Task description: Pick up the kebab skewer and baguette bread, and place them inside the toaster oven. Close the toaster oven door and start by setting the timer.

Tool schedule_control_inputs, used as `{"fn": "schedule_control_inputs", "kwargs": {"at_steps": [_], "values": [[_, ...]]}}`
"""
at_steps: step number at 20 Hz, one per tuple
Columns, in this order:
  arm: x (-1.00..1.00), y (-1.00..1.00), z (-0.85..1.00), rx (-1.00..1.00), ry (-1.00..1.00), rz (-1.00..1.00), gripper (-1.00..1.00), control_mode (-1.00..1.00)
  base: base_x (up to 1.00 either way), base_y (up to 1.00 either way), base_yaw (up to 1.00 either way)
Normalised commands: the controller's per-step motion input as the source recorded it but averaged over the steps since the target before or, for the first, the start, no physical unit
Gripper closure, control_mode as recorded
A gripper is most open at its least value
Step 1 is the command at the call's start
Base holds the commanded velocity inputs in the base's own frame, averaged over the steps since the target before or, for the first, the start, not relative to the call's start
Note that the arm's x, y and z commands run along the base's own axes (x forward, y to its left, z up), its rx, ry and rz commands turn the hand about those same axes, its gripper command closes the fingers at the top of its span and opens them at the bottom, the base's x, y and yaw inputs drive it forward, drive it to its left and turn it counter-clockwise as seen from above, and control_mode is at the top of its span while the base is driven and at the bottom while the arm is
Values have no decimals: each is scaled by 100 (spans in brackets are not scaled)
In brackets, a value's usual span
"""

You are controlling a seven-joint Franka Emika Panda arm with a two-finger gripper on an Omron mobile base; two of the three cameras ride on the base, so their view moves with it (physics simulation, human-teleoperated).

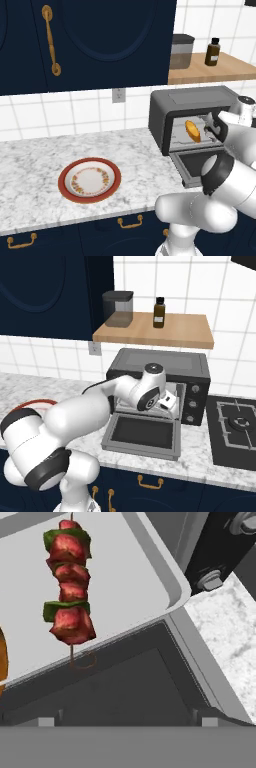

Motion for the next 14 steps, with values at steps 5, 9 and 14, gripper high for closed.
{"fn": "schedule_control_inputs", "kwargs": {"at_steps": [5, 9, 14], "values": [[-4, 0, -39, 0, 1, -24, -100, -100, 0, 0, 0], [-15, -8, -60, 0, -3, -7, -100, -100, 0, 0, 0], [41, 0, -47, 0, 0, -14, -100, -100, 0, 0, 0]]}}
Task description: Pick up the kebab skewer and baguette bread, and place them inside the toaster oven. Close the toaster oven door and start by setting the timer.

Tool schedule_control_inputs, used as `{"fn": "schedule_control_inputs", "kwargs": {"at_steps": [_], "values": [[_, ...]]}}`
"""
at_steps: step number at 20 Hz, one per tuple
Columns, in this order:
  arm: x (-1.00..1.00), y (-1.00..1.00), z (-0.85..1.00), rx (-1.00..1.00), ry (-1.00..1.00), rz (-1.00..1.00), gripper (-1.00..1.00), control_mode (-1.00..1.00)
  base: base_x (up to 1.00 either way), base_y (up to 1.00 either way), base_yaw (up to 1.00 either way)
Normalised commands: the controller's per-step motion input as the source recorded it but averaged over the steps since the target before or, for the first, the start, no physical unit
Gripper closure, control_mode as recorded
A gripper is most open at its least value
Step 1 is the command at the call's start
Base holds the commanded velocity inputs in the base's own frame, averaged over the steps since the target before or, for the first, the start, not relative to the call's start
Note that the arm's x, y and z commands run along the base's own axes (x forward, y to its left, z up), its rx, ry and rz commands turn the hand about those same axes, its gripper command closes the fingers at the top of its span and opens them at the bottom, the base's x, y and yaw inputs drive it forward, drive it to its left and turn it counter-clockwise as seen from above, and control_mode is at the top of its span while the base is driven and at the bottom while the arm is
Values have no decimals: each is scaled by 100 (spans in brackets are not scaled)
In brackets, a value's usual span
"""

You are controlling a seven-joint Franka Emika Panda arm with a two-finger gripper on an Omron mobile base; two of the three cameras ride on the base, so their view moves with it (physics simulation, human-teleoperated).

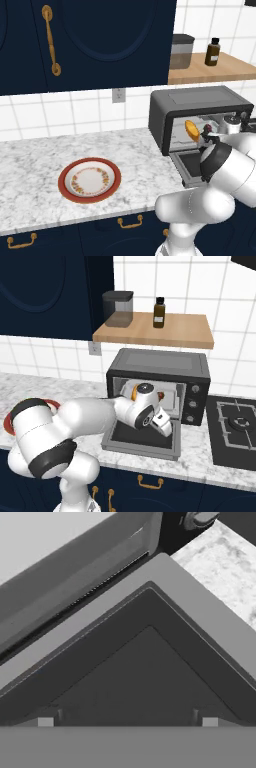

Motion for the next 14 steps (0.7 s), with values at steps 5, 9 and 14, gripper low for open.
{"fn": "schedule_control_inputs", "kwargs": {"at_steps": [5, 9, 14], "values": [[35, -2, -16, 0, 0, -10, -100, -100, 0, 0, 0], [27, 0, -6, 0, 0, -8, -100, -100, 0, 0, 0], [8, 0, 3, 1, 0, -6, -100, -100, 0, 0, 0]]}}
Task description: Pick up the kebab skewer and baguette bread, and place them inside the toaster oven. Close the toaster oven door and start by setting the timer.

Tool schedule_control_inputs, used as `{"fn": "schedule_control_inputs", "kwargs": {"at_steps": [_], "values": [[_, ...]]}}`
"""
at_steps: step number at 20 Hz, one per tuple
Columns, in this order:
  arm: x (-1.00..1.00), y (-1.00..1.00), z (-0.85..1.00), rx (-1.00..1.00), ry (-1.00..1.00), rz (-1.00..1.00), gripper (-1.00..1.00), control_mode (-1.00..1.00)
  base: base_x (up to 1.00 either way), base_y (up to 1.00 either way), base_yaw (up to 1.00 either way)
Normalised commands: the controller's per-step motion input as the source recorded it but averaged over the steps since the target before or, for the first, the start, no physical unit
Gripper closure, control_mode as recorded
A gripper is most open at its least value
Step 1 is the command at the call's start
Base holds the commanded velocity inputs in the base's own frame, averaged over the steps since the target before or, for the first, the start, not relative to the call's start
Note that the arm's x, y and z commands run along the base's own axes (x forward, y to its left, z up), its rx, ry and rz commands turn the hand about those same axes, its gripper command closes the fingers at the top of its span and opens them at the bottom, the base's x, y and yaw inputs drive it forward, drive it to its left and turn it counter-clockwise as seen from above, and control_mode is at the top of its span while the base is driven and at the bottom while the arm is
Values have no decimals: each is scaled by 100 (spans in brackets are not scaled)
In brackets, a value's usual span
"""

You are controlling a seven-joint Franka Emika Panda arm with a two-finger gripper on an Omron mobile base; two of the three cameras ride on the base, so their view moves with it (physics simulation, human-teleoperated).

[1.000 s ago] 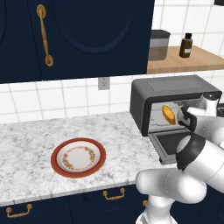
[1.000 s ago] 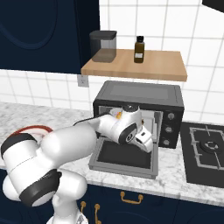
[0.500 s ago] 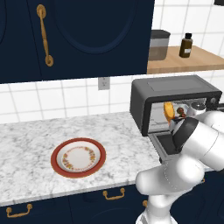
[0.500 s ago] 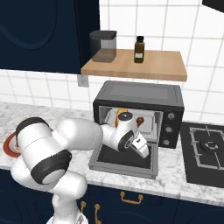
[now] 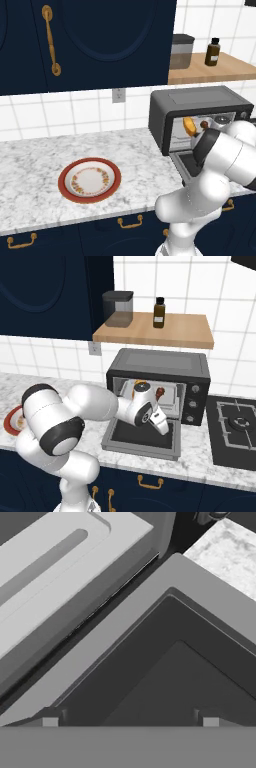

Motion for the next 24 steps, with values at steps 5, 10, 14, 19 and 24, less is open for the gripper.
{"fn": "schedule_control_inputs", "kwargs": {"at_steps": [5, 10, 14, 19, 24], "values": [[27, 0, 2, 2, 0, -7, -100, -100, 0, 0, 0], [21, 0, 12, 4, 0, -6, -100, -100, 0, 0, 0], [32, 0, 21, 4, 0, -6, -100, -100, 0, 0, 0], [46, 0, 19, 4, 0, -9, -100, -100, 0, 0, 0], [6, 0, 0, 3, 0, -9, -100, -100, 0, 0, 0]]}}
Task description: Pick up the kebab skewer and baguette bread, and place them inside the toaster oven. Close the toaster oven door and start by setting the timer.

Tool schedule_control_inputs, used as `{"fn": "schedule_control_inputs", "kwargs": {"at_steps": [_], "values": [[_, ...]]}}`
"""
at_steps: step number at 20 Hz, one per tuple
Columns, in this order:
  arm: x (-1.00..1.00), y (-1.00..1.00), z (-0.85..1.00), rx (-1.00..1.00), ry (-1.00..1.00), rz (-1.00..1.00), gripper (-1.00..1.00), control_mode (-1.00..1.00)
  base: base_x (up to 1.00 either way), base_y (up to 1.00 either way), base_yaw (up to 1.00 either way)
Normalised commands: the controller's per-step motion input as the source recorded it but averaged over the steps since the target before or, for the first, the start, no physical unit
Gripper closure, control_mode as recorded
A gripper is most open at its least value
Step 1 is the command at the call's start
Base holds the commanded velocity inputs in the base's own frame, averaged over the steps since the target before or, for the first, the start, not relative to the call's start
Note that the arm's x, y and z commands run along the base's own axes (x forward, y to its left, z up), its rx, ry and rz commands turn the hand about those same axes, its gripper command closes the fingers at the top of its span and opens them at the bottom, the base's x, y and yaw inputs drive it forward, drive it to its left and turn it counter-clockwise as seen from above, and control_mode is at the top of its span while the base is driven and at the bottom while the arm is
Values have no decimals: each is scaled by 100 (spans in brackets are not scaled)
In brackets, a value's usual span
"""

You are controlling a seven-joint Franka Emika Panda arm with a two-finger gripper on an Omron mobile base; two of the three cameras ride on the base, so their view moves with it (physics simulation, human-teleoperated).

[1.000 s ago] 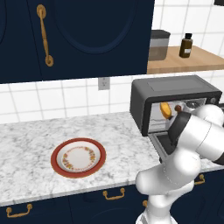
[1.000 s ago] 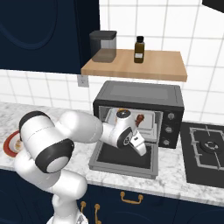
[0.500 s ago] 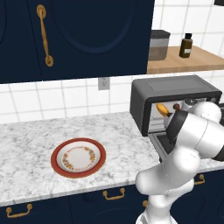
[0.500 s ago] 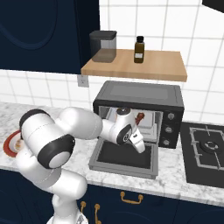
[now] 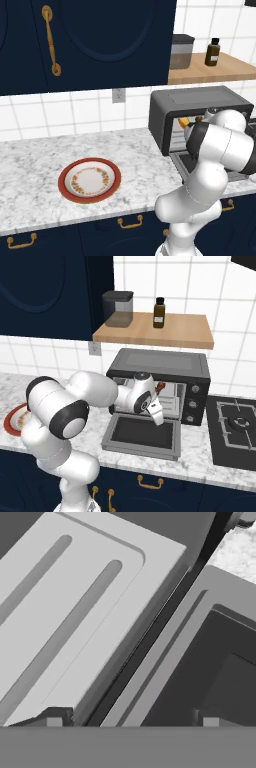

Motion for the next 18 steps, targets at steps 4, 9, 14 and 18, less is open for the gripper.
{"fn": "schedule_control_inputs", "kwargs": {"at_steps": [4, 9, 14, 18], "values": [[-1, 0, 0, 3, -2, -8, -100, -100, 0, 0, 0], [-85, -3, 18, 3, -1, 0, -100, -100, 0, 0, 0], [-100, 0, 13, 0, -1, 12, -100, -100, 0, 0, 0], [-100, 2, 0, -1, 0, 22, -100, -100, 0, 0, 0]]}}
